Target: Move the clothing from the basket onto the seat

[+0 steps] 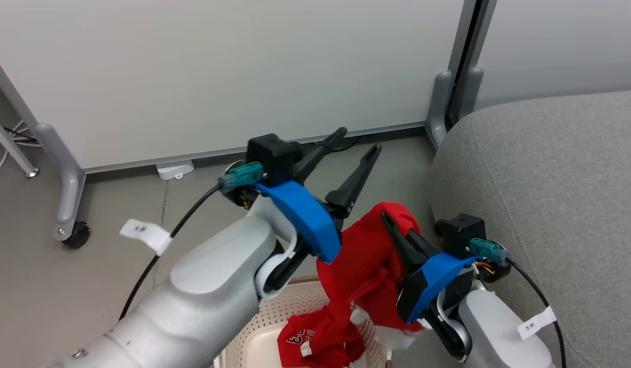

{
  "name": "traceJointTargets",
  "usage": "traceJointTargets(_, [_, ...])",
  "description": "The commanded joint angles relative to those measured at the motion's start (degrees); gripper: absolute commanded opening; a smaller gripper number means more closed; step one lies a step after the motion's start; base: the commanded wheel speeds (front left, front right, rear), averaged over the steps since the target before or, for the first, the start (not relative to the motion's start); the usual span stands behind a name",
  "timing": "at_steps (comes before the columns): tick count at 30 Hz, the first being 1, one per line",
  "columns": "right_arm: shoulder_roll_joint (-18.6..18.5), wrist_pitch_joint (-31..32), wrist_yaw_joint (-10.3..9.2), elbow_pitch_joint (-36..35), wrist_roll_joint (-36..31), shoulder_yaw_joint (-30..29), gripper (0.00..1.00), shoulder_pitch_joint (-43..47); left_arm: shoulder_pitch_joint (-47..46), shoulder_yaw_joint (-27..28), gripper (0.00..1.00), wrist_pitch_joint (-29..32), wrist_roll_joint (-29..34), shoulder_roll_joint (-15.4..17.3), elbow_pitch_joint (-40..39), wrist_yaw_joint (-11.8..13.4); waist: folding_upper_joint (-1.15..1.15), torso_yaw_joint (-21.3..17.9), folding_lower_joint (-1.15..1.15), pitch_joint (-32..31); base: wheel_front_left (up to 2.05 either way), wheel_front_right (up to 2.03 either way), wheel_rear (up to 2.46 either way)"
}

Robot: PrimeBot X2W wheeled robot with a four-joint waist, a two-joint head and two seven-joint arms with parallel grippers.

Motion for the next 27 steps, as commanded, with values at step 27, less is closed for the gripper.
traceJointTargets(27, [-0.2, 9.6, 0.03, -24.7, -6.8, -9.6, 0.0, 13.1, 46.9, 47.0, 1.0, -0.2, 35.5, 5.5, -23.2, -1.4, 0.0, -10.9, 0.0, 3.4, 0.0, 0.0, 0.0])
